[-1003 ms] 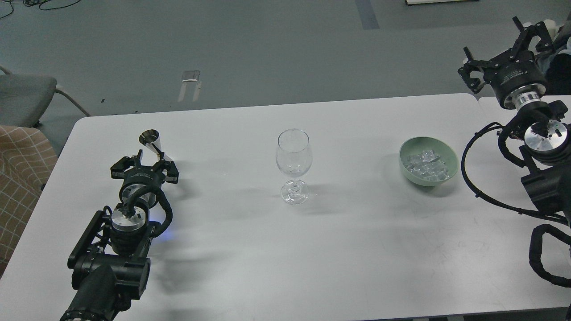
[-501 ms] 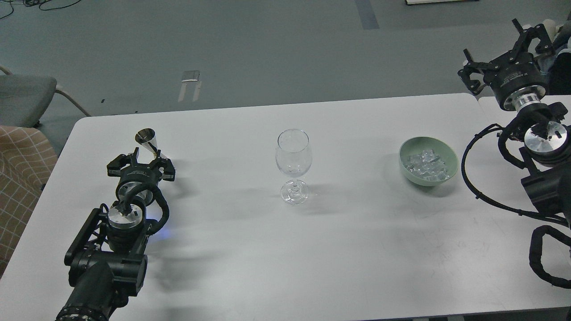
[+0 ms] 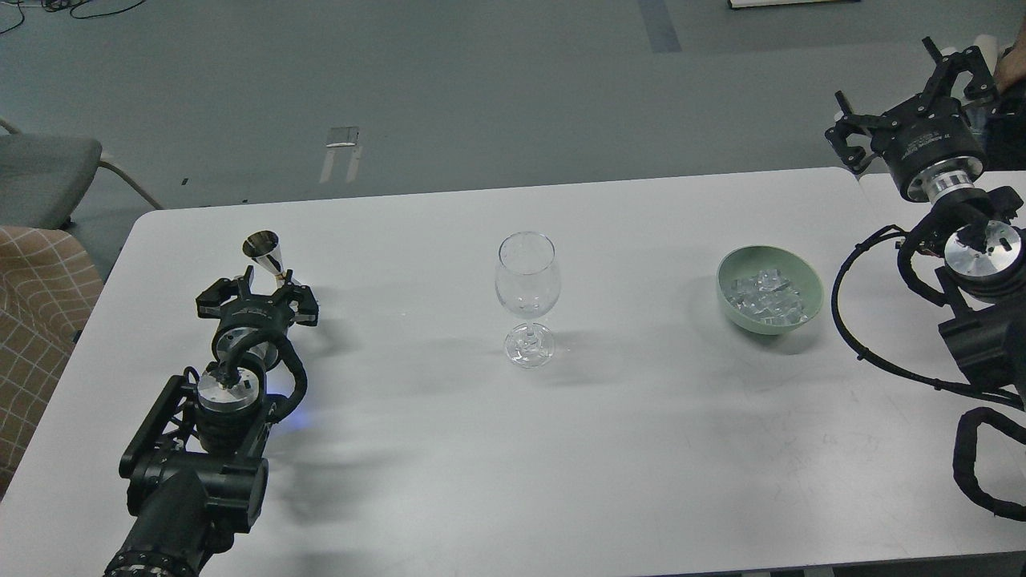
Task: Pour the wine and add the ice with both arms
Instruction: 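Lift the silver jigger upright with the left gripper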
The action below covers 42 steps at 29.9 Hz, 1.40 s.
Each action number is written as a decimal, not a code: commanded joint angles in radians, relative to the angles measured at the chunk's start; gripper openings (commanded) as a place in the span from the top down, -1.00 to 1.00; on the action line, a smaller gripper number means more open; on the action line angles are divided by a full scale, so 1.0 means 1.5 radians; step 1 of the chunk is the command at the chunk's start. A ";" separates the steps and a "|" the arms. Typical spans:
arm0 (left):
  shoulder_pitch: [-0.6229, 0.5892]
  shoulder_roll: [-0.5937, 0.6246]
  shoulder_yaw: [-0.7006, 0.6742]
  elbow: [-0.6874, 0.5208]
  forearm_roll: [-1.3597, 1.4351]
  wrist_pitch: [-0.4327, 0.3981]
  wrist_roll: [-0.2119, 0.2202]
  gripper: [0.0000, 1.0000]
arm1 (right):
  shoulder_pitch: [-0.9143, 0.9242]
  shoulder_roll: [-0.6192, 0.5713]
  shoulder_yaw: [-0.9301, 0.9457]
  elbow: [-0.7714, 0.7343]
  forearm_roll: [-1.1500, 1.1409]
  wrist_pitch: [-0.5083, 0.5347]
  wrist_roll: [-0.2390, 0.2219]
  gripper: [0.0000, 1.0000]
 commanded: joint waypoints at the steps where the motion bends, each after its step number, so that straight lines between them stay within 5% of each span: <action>1: -0.005 -0.001 0.000 0.000 -0.005 0.000 0.000 -0.02 | 0.000 0.001 0.000 0.000 0.000 0.000 0.000 -1.00; 34: -0.078 -0.001 0.002 0.096 -0.009 -0.023 0.002 -0.02 | -0.001 -0.005 -0.010 0.000 -0.001 0.000 0.000 -1.00; 42: -0.078 -0.002 0.004 0.096 -0.009 -0.029 0.003 0.12 | -0.002 -0.006 -0.010 -0.001 -0.001 0.000 0.000 -1.00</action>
